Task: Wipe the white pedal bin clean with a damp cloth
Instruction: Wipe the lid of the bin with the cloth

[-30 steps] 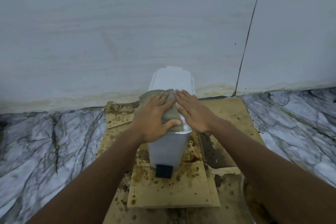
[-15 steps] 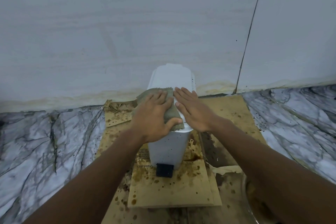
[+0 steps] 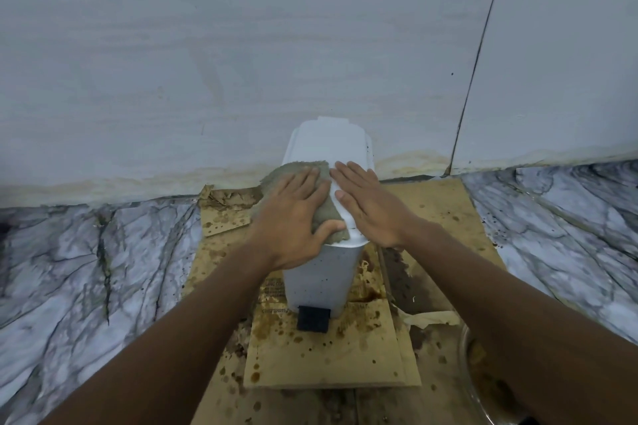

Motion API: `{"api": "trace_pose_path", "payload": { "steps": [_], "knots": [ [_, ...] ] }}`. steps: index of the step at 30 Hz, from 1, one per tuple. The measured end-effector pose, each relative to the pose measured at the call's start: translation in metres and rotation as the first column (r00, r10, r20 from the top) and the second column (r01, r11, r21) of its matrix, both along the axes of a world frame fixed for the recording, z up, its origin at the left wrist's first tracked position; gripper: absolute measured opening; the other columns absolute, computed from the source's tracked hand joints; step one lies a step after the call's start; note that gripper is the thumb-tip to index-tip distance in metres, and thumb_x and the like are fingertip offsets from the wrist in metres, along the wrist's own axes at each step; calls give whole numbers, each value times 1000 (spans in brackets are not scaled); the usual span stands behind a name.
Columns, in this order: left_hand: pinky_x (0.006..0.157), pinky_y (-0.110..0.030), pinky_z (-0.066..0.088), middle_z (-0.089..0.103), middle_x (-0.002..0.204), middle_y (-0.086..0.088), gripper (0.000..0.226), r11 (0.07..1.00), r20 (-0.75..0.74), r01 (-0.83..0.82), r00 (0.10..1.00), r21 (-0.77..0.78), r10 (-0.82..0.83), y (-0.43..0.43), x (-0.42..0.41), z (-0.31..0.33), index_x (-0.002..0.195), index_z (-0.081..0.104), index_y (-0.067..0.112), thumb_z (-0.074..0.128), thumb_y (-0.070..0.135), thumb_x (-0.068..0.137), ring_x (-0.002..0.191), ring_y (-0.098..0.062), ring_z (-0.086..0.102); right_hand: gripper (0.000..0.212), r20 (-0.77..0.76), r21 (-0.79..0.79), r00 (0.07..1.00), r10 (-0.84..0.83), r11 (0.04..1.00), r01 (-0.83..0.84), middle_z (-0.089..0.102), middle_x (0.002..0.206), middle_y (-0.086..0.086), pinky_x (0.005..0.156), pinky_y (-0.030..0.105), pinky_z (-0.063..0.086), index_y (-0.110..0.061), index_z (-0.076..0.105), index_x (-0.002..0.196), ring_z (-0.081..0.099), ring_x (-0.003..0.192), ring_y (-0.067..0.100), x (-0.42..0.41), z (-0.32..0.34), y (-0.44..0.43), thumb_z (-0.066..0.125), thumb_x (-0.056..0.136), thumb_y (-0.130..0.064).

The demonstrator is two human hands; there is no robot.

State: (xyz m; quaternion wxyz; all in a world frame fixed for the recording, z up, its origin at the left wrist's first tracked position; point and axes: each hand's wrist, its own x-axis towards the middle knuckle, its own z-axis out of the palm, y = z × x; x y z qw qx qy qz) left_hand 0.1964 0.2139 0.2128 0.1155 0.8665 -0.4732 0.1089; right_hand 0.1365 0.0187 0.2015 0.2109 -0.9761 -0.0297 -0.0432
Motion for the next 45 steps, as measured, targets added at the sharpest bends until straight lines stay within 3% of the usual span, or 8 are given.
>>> {"api": "trace_pose_path", "payload": {
  "steps": [6, 9, 16, 23, 28, 34, 39, 45],
  "knots": [
    [119, -26, 0, 16, 166, 7, 86, 997, -209, -16, 978, -82, -1, 28, 17, 7, 159, 25, 27, 46, 71, 88, 145, 4, 1, 57, 19, 12, 999, 38, 999, -38, -1, 169, -5, 126, 31, -9, -21, 8, 161, -10, 155, 8, 2, 1, 3, 17, 109, -42],
    [120, -27, 2, 14, 166, 11, 87, 988, -281, -62, 960, -141, 20, 31, 18, 2, 158, 25, 31, 49, 72, 85, 149, 2, 1, 57, 35, 5, 999, 36, 999, -36, 0, 169, -6, 125, 29, -10, -23, 10, 161, -10, 154, 6, 2, -1, 1, 18, 109, -43],
    [123, -32, 5, 11, 167, 7, 87, 978, -186, -66, 982, -199, 28, 23, 11, -13, 159, 26, 24, 37, 75, 89, 154, -7, 1, 51, 48, 132, 998, 30, 991, -36, 21, 166, -11, 126, 31, -1, -28, 36, 155, 4, 154, 3, 22, 16, -21, 42, 106, -41],
    [120, -23, -2, 12, 167, 8, 83, 975, -167, -28, 986, -221, -10, 16, 10, -14, 158, 27, 25, 41, 72, 91, 153, -2, -3, 55, -77, 59, 996, 45, 997, -41, 4, 170, -7, 127, 43, 1, -31, 21, 159, -9, 156, 12, 83, 30, -49, 36, 108, -40],
    [126, -31, -3, 19, 165, 1, 78, 980, -97, -39, 995, -195, 20, 3, 2, -13, 156, 33, 21, 41, 68, 94, 154, -10, 6, 53, -42, -59, 996, 81, 995, -84, 2, 170, -3, 126, 34, -8, -31, 15, 160, -6, 156, 12, 94, 18, -42, 30, 110, -37],
    [123, -39, 14, 37, 159, -9, 67, 992, 61, 23, 998, -120, -16, -3, -15, -16, 151, 43, 14, 37, 58, 101, 150, -22, 28, 51, 19, -126, 999, 47, 991, -44, 2, 170, 0, 126, 35, -7, -29, 14, 160, -4, 156, 14, 90, 13, -25, 25, 111, -34],
    [125, -29, 9, 36, 159, 0, 65, 975, -33, 100, 994, -198, -108, 32, 9, -13, 151, 43, 18, 43, 58, 99, 151, -11, 24, 53, -51, -209, 998, 21, 977, -31, -4, 170, 2, 126, 41, -8, -27, 6, 161, -8, 156, 16, 85, 18, -13, 19, 111, -38],
    [126, -30, 6, 23, 165, 7, 73, 970, -143, 129, 977, -207, -160, 60, 13, -12, 155, 34, 25, 48, 64, 95, 153, -6, 12, 55, -14, -275, 999, -34, 961, 29, -8, 169, 2, 125, 43, -9, -26, 2, 161, -11, 156, 18, 62, 23, 8, 16, 110, -39]
  ]
}}
